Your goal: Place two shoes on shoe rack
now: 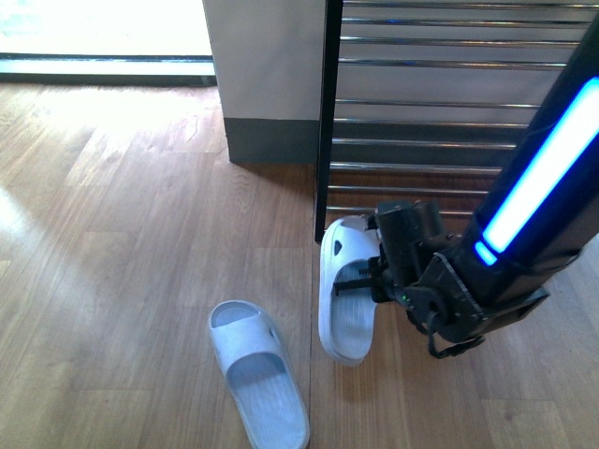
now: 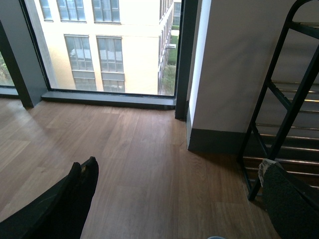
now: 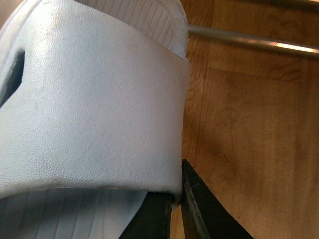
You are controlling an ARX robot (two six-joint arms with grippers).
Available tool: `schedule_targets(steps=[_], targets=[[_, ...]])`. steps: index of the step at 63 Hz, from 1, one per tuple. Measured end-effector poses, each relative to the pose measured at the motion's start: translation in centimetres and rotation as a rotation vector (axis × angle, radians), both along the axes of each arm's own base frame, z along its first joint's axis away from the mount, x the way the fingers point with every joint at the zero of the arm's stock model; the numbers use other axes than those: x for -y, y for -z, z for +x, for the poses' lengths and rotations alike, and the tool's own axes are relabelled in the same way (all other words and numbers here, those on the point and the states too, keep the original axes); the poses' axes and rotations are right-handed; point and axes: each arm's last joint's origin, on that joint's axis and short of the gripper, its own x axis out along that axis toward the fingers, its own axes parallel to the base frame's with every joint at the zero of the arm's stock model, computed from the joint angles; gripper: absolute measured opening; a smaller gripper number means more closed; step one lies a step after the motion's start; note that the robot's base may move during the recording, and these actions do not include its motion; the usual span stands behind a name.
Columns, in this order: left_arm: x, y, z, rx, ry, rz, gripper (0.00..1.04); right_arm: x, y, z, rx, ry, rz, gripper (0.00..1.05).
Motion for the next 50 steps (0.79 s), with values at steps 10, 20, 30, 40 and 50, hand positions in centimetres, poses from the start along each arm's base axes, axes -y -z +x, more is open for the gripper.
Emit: schedule_targets(steps=[10,20,30,40,50], targets=[[0.0,0.0,0.0,0.0,0.0,0.0,0.95,2.7,-8.0,-3.4,0.105,-0.021,0.101,0.02],[0.0,0.0,0.0,0.0,0.0,0.0,0.95,4.8,-13.6,-8.0,0.131,-0.056,0.154,0.02],[0.0,0.0,0.0,0.0,0.0,0.0,0.95,6.9,-20.3,-14.1,0.186,-0.081,0.207,0.02],[0.0,0.0,0.0,0.0,0.0,0.0,0.95,8.2,-23.6,-17.9,0.238,-0.077,0.257,0.02],[0.0,0.0,0.0,0.0,0.0,0.0,0.95,8.8,-25.3,-19.8,0.315,-0.088,0.297,0.02]])
